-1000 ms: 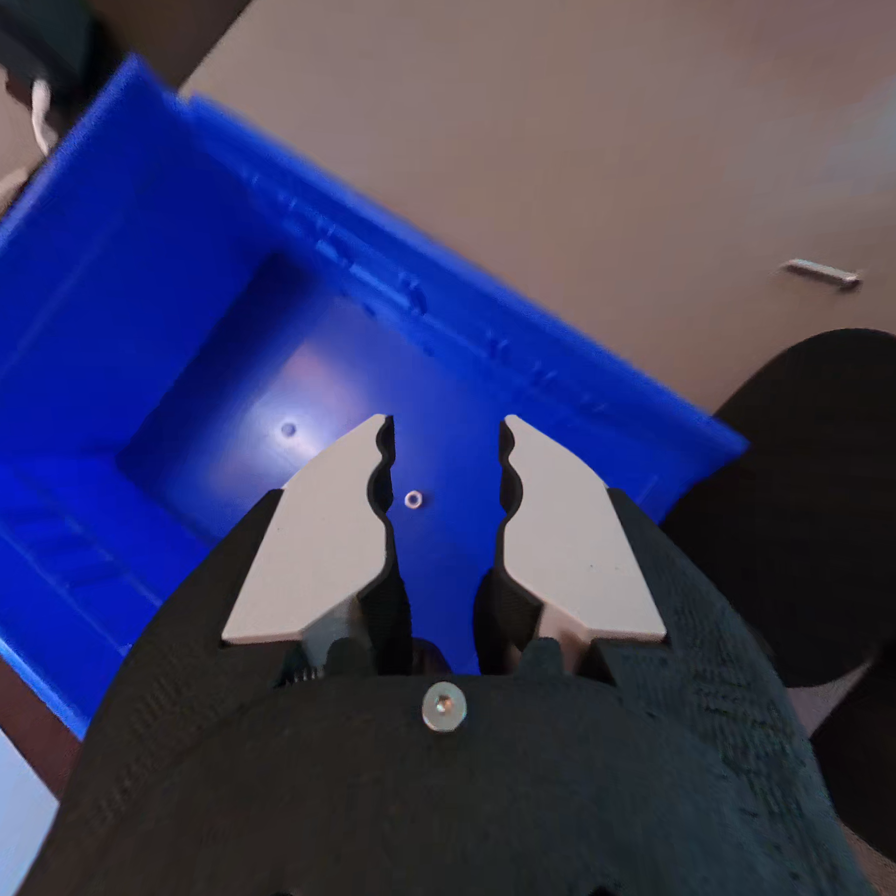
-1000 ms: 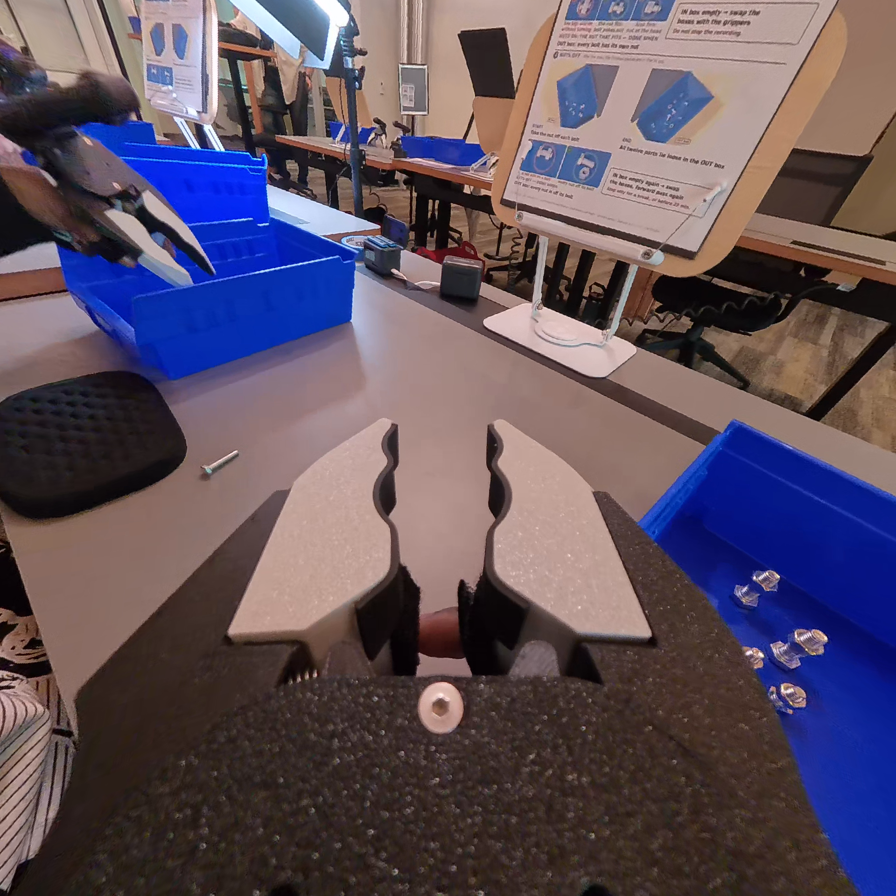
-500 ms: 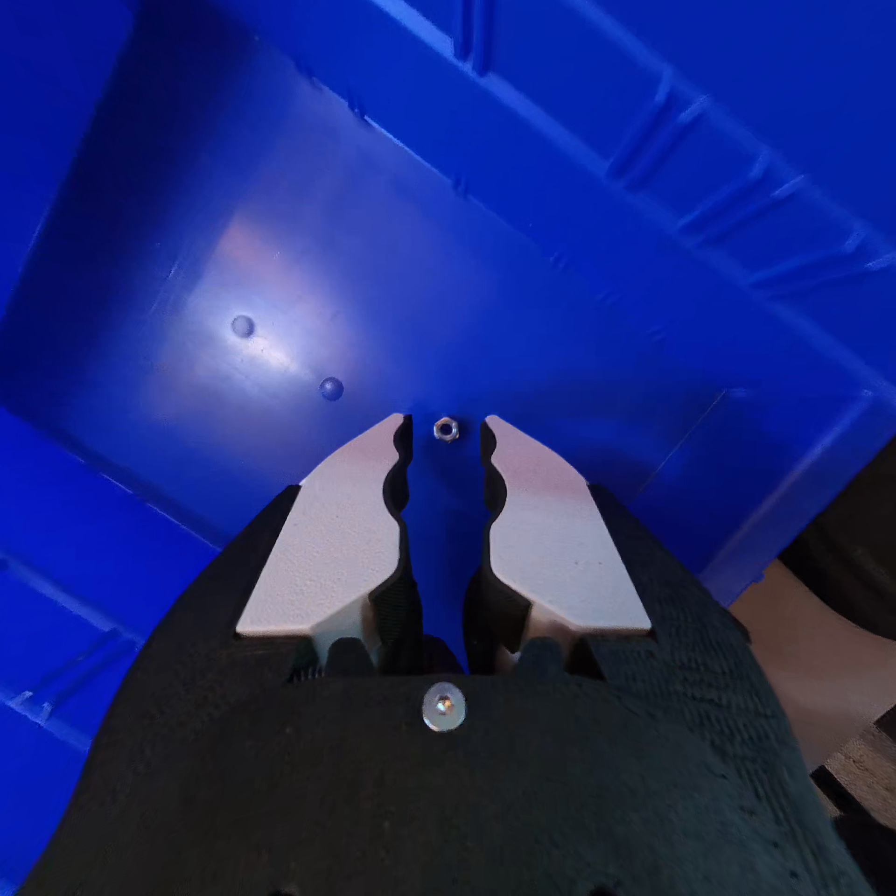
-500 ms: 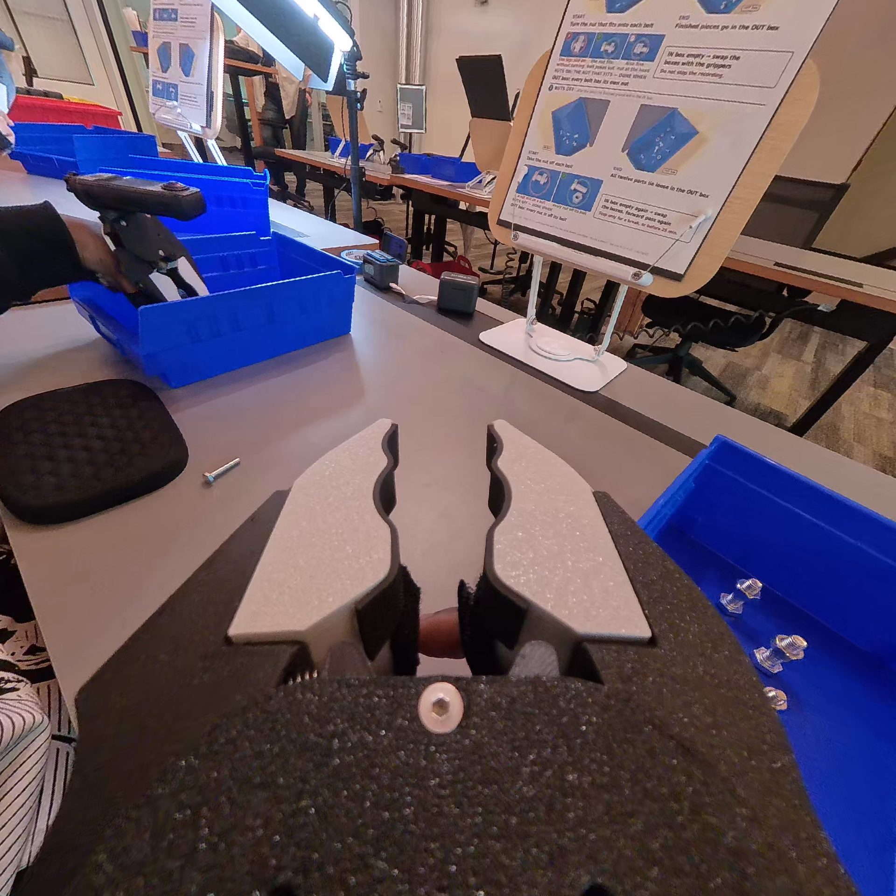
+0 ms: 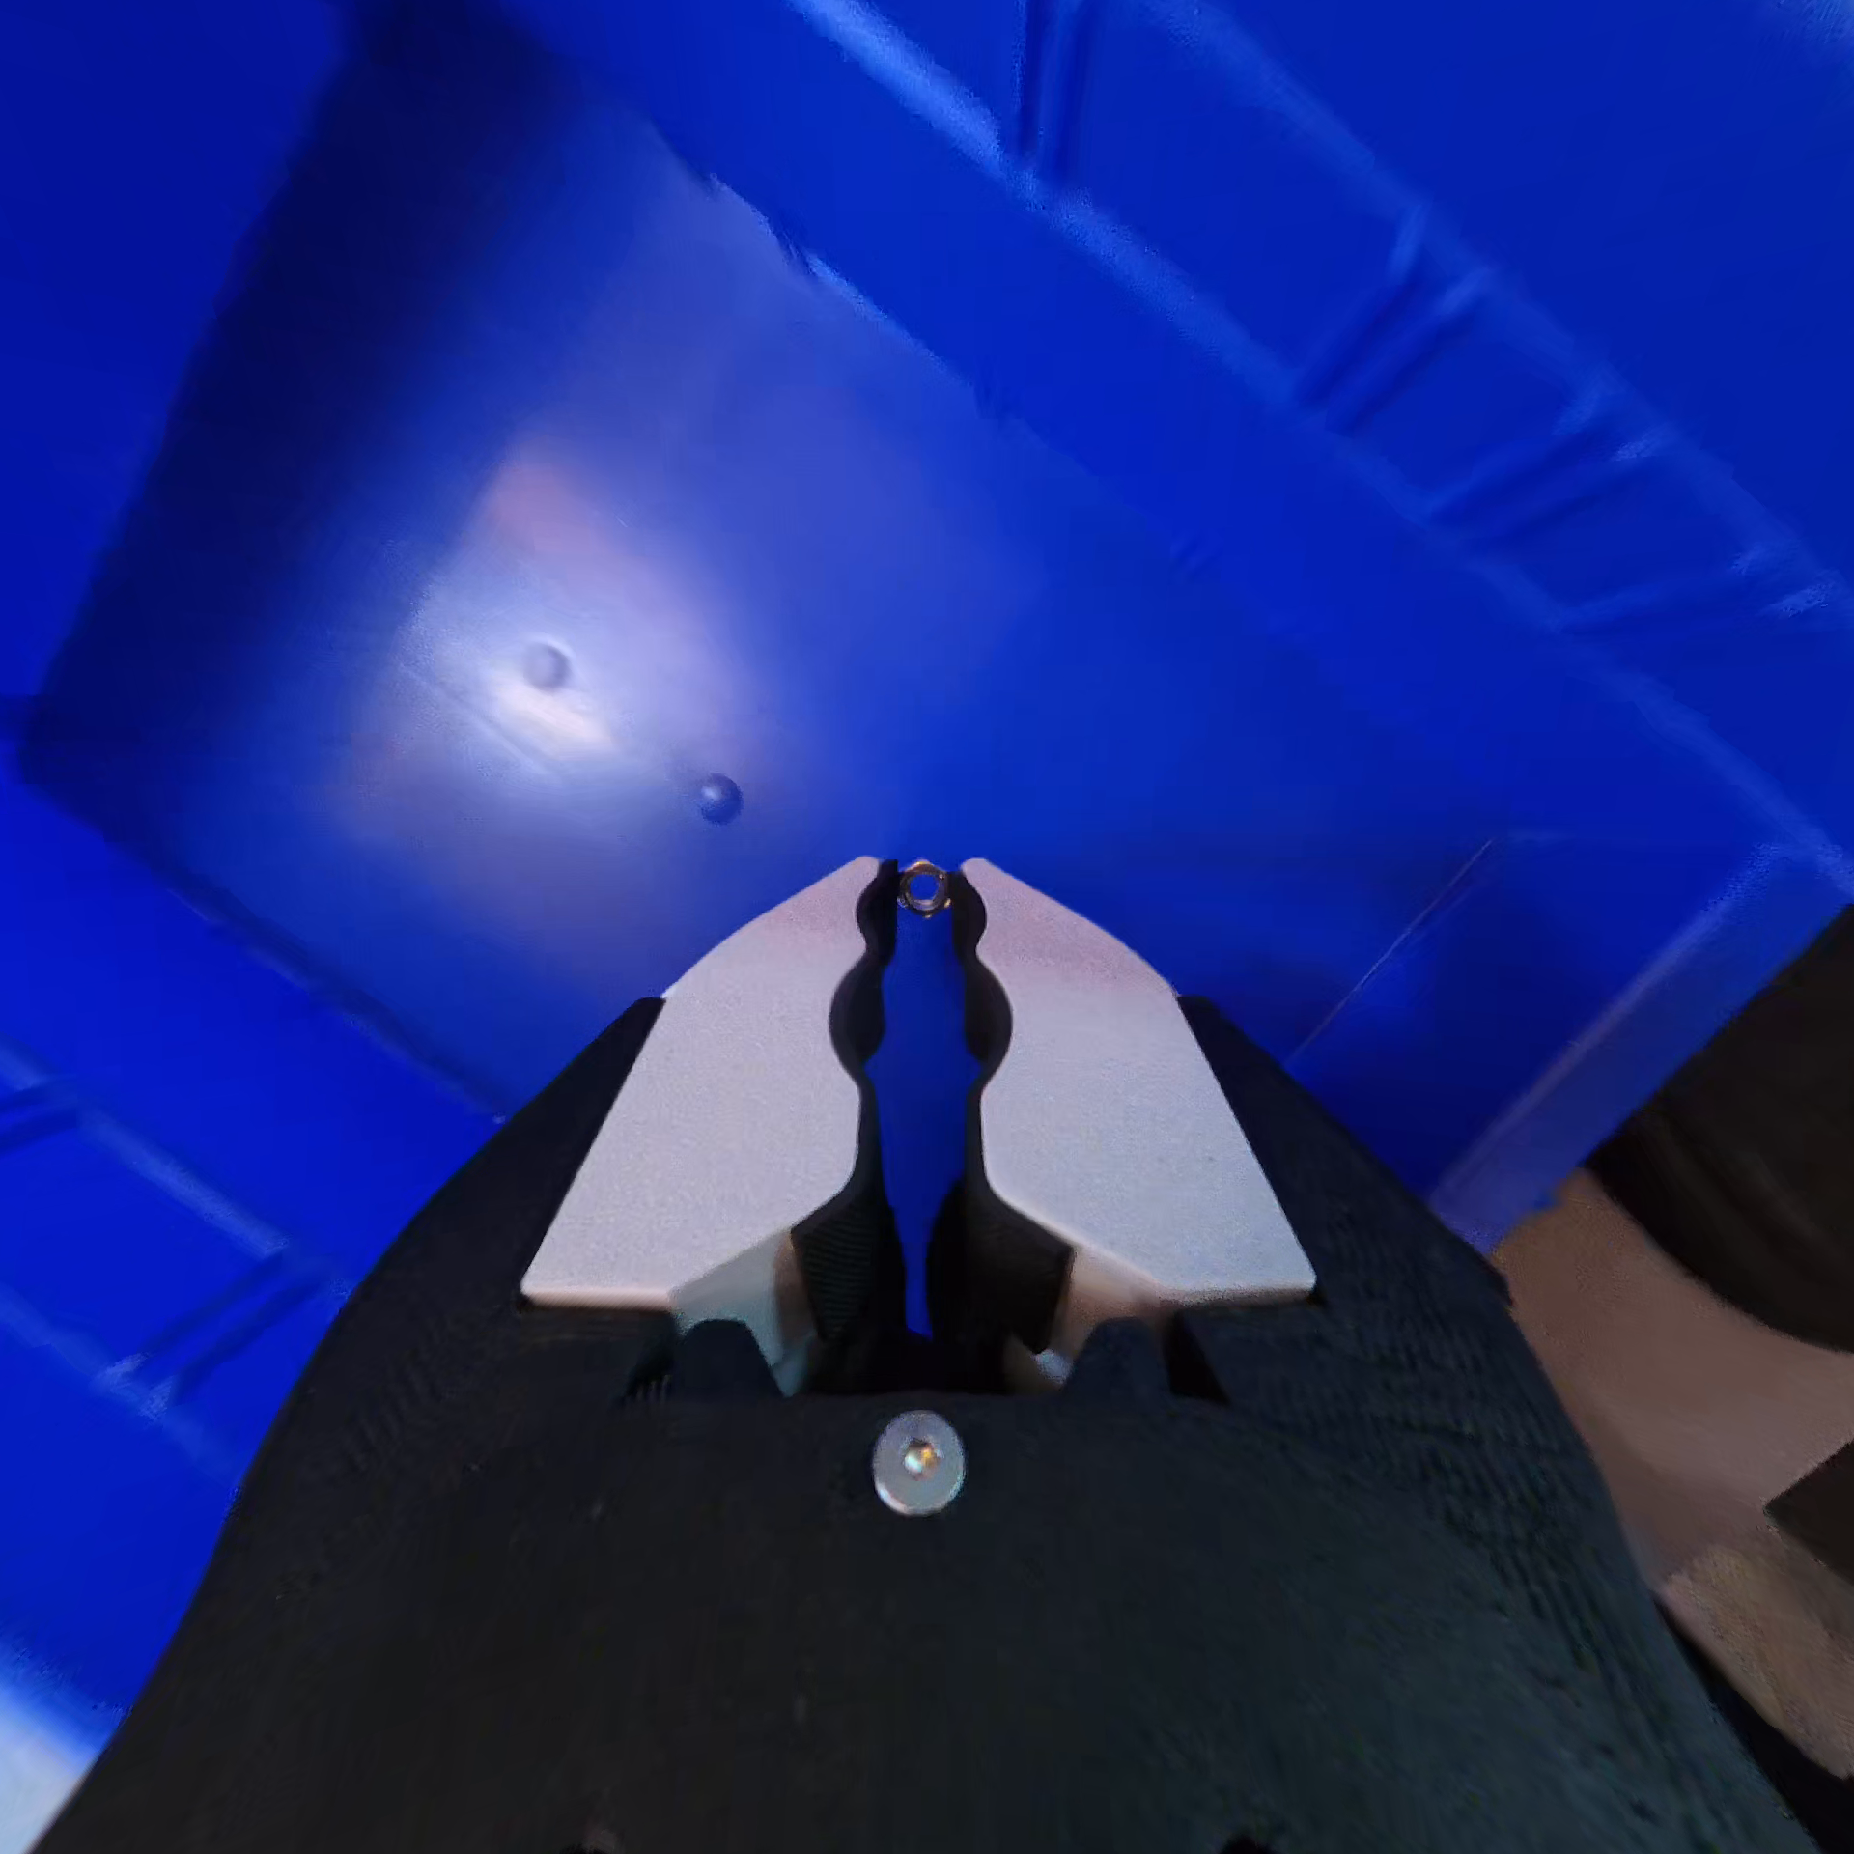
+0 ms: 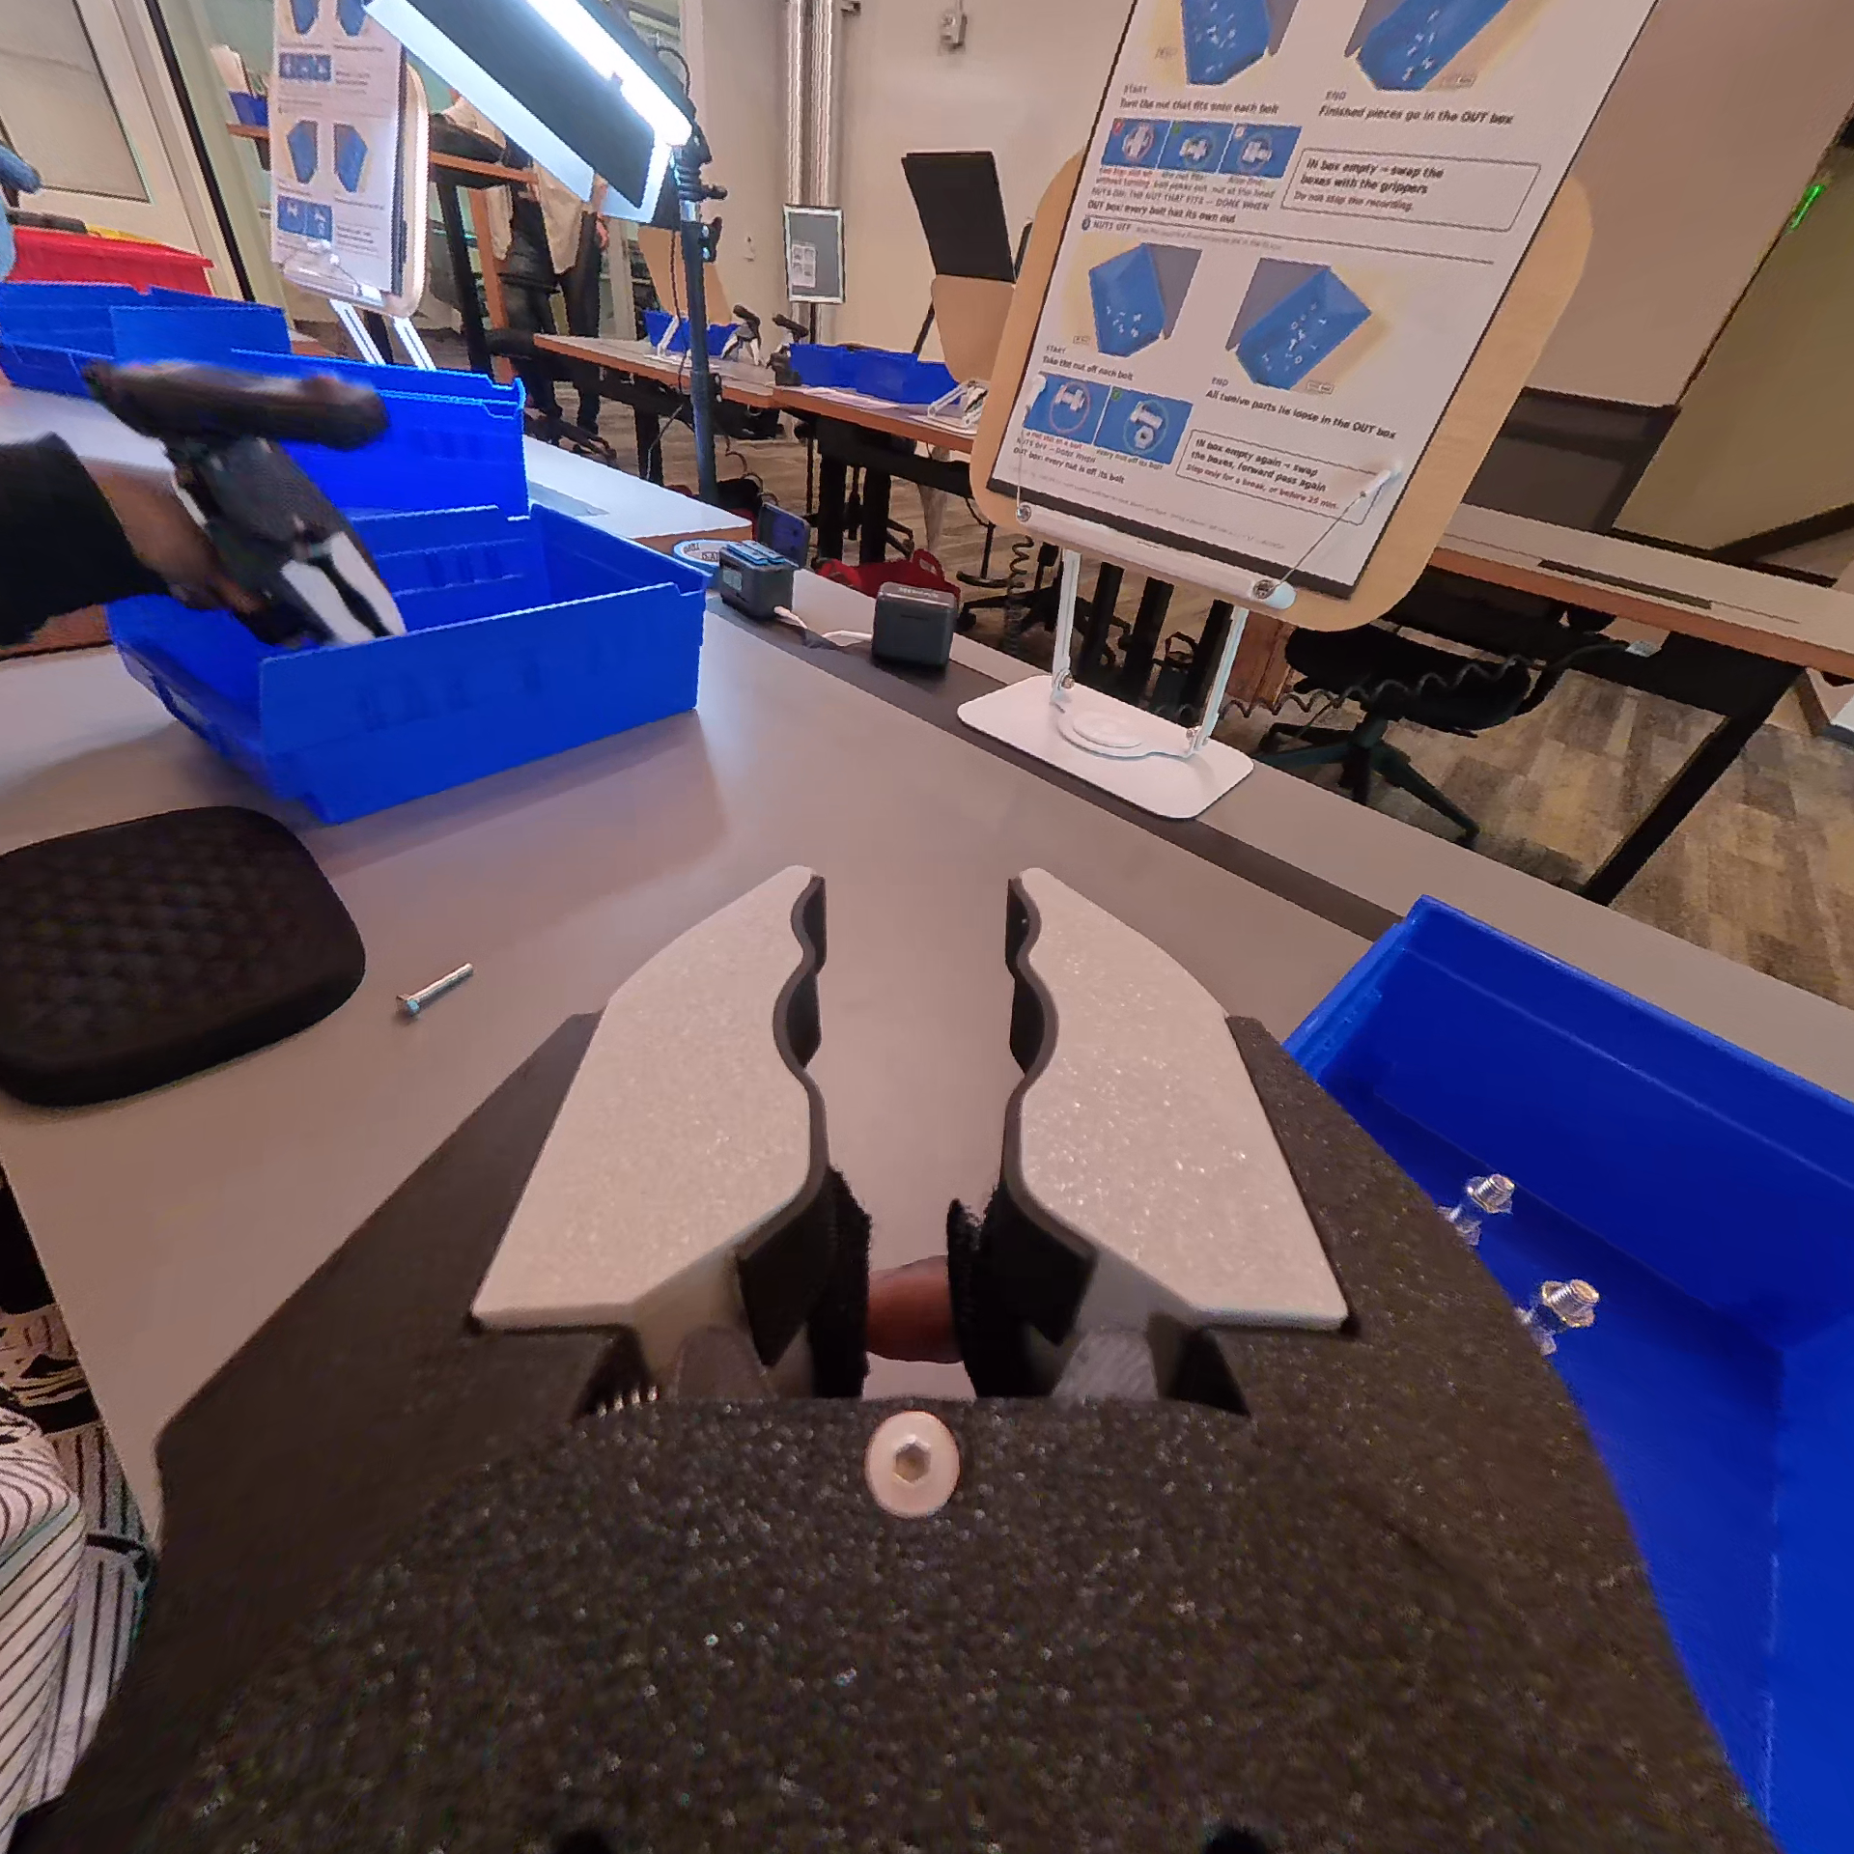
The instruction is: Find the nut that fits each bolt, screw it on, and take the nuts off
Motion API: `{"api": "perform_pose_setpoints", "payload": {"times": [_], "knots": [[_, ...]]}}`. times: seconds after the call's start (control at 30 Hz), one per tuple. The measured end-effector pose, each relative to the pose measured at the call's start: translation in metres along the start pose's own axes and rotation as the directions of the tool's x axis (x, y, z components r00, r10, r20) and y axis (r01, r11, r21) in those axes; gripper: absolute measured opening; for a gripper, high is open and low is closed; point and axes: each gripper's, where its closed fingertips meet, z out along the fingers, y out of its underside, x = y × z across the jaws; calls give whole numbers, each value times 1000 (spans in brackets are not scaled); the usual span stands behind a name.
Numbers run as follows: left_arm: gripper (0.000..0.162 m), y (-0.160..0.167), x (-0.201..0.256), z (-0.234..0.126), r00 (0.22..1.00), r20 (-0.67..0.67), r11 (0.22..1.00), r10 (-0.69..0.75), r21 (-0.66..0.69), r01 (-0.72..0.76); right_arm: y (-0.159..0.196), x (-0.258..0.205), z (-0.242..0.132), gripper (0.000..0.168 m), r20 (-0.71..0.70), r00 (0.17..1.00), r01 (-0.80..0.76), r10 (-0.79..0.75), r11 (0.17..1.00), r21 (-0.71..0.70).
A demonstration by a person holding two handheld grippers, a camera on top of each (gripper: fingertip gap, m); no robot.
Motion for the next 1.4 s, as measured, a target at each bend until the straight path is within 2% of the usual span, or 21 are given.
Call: {"api": "perform_pose_setpoints", "payload": {"times": [0.03, 0.13, 0.23, 0.3, 0.37, 0.5, 0.67, 0.83, 0.97, 1.03, 1.13, 1.2, 1.3, 1.4], "knots": [[11, -13, -1, -14, 999, 33, 998, -9, 59, 7, 0, 0, 0, 35, 2, 1000, 0, 0, 1000, -2], [10, -70, 23, -66, 994, 100, 960, 32, 274, -58, -1, -5, 2, 35, 14, 1000, 13, -13, 1000, -4], [10, -127, 89, -93, 981, 90, 895, 174, 400, -195, -1, -10, 4, 35, 34, 999, 25, -25, 1000, -11], [11, -154, 145, -78, 949, 42, 863, 314, 404, -304, -2, -13, 4, 35, 40, 999, 32, -31, 999, -11], [10, -174, 202, -45, 894, -42, 833, 446, 385, -397, -3, -14, 3, 35, 41, 998, 42, -42, 999, -14], [10, -189, 279, 25, 771, -163, 778, 615, 282, -561, -6, -16, -3, 35, 26, 997, 72, -71, 997, -26], [10, -191, 306, 68, 715, -221, 748, 664, 175, -640, -10, -17, -8, 35, 27, 996, 86, -86, 996, -18], [10, -185, 305, 88, 712, -236, 746, 661, 106, -657, -12, -16, -11, 35, 26, 996, 80, -80, 997, -5], [11, -186, 304, 89, 730, -242, 766, 640, 117, -633, -11, -17, -9, 35, 27, 997, 79, -79, 997, -10], [22, -189, 300, 83, 756, -219, 786, 617, 136, -603, -9, -17, -7, 35, 32, 997, 76, -76, 997, -15], [28, -200, 289, 58, 824, -174, 835, 539, 245, -493, -4, -17, -3, 35, 40, 997, 64, -63, 998, -26], [32, -204, 274, 40, 886, -134, 866, 444, 316, -387, 0, -17, 0, 35, 51, 997, 53, -51, 998, -34], [36, -194, 243, 21, 966, -116, 905, 229, 391, -168, 5, -18, 3, 35, 59, 998, 32, -29, 998, -45], [36, -169, 216, 13, 991, -133, 905, 5, 422, 53, 9, -19, 4, 35, 66, 998, 20, -16, 999, -48]]}}
